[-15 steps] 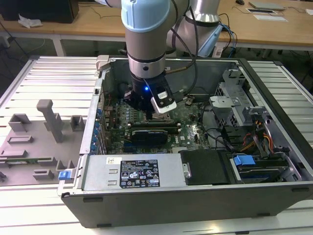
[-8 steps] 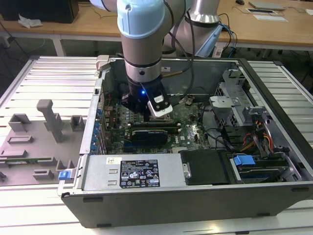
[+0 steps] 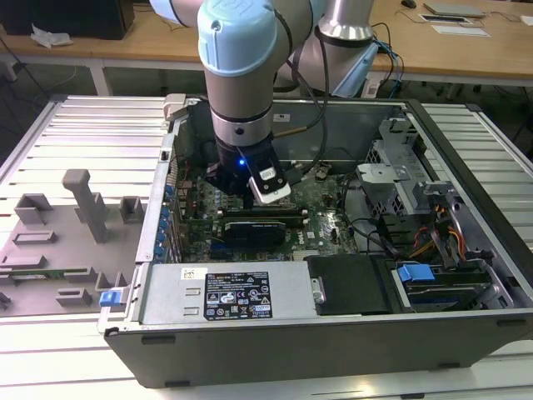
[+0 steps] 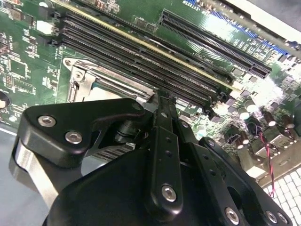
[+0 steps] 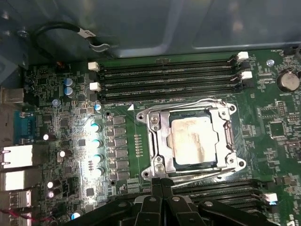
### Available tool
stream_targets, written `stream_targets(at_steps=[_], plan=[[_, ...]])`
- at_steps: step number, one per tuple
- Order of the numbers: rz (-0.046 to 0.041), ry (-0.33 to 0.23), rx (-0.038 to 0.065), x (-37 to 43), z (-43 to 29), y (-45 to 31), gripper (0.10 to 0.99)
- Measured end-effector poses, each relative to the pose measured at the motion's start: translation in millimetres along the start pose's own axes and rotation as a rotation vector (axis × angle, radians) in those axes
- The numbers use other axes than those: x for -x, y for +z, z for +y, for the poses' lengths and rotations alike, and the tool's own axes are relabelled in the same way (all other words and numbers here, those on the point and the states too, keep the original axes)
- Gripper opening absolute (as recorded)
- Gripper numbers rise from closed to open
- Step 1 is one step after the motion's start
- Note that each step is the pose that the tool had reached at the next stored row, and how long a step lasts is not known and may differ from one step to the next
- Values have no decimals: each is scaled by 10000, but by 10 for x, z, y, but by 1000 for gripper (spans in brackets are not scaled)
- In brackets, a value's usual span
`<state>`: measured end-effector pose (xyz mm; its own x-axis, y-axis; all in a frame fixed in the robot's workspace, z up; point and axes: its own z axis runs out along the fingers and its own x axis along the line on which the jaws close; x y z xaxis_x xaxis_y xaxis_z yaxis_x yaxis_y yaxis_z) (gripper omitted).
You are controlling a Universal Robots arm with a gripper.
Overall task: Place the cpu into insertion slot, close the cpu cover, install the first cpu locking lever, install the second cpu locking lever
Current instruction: 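Install the second cpu locking lever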
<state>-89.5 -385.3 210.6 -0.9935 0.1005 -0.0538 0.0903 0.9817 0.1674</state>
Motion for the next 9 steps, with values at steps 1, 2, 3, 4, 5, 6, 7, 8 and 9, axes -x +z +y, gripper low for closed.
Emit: stream_targets(at_steps=[1, 2, 3, 4, 5, 6, 7, 8, 9], plan=[[2, 1, 27, -14, 4, 22, 106], [5, 3, 53, -26, 7, 43, 106], [7, 5, 82, -36, 10, 58, 106], [10, 7, 107, -40, 10, 66, 106], [11, 8, 128, -43, 12, 73, 106], [14, 10, 156, -48, 15, 83, 106], [16, 11, 176, -51, 17, 89, 106], [19, 13, 201, -55, 17, 97, 106], [19, 14, 221, -59, 19, 104, 106]])
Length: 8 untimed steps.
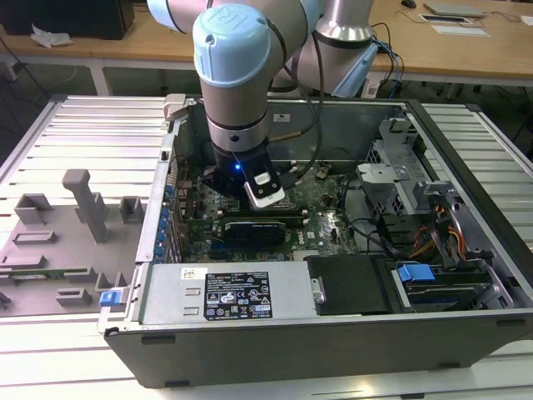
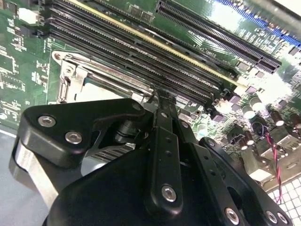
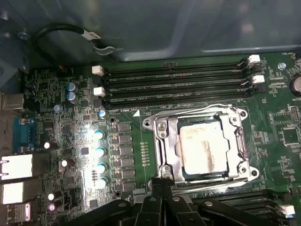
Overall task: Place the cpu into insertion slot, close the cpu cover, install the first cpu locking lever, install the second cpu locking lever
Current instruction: 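Install the second cpu locking lever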
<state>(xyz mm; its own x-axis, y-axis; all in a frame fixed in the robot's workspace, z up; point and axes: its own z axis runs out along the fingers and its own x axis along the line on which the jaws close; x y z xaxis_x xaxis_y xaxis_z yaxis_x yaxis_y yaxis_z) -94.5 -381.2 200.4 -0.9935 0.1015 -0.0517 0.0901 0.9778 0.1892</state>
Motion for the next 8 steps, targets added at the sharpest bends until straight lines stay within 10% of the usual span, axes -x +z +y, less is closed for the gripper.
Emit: stream_targets(at_steps=[8], plan=[[-4, 1, 13, -20, 1, 1, 106]])
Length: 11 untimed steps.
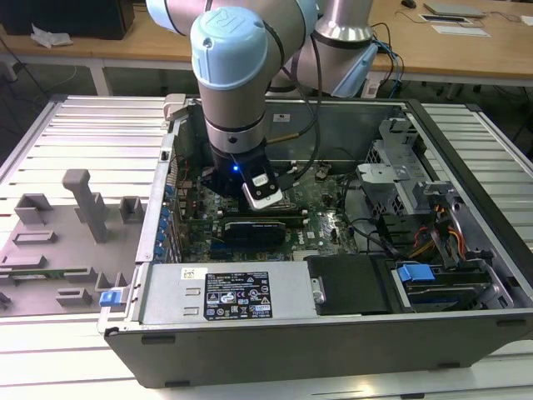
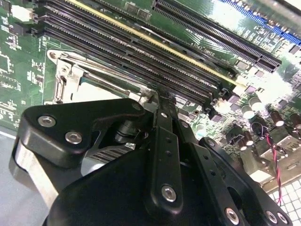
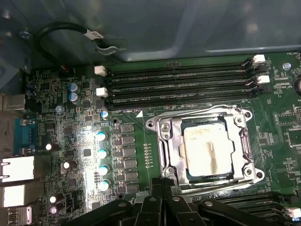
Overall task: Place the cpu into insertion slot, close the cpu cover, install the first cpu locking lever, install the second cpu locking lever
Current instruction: 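Install the second cpu locking lever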
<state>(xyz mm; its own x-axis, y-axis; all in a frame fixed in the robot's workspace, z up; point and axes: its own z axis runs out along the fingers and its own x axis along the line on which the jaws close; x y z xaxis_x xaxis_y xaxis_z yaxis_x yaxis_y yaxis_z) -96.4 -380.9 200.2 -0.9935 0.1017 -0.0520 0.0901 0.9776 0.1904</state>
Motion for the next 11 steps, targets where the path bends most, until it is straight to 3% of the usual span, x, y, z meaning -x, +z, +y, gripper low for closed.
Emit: stream_targets(at_steps=[1, 3, 6, 11], plan=[[-1, -1, 2, 2, 6, -30, 106], [-2, -2, -9, 10, 39, -209, 106], [-6, 3, -9, 25, 62, -323, 106], [1, 19, -12, 213, 73, -311, 106]])
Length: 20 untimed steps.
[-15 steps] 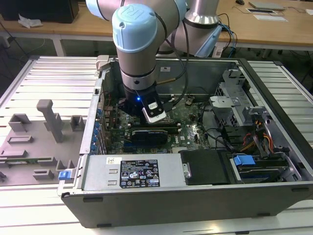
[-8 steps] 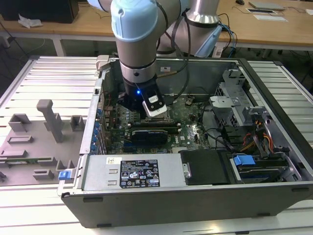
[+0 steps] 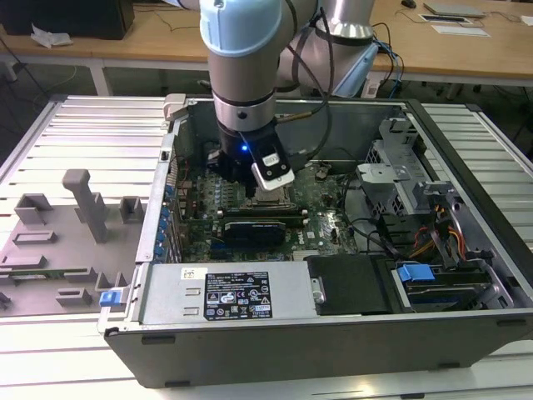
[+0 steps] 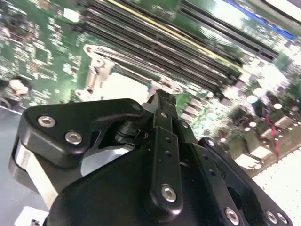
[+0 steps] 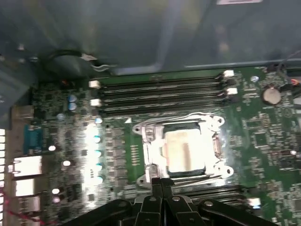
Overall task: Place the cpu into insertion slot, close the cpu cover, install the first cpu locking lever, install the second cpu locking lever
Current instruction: 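Install the second cpu locking lever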
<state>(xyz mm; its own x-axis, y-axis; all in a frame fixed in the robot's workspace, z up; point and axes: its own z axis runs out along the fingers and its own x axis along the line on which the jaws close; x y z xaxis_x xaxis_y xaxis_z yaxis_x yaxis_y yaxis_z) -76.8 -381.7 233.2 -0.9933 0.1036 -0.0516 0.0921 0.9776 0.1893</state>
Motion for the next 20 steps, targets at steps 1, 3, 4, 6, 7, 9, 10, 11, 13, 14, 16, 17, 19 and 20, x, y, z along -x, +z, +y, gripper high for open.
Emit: stream_targets(at_steps=[1, 3, 4, 6, 7, 9, 10, 11, 13, 14, 16, 17, 19, 20], plan=[[12, 4, 0, 66, 3, 4, 106], [43, 10, -3, 170, 9, 11, 106], [50, 11, -6, 203, 13, 13, 106], [51, 11, -21, 230, 67, 24, 106], [51, 8, -26, 228, 137, 38, 106], [49, 8, -48, 221, 205, 50, 106], [49, 5, -68, 222, 207, 43, 106], [37, 1, -172, 223, 214, 11, 106], [32, -6, -242, 224, 217, 1, 106], [32, -6, -244, 224, 217, 1, 106], [31, -5, -245, 223, 217, 1, 106], [31, -6, -247, 223, 218, 1, 106], [30, -6, -250, 223, 218, 1, 106], [30, -6, -251, 223, 218, 1, 106]])
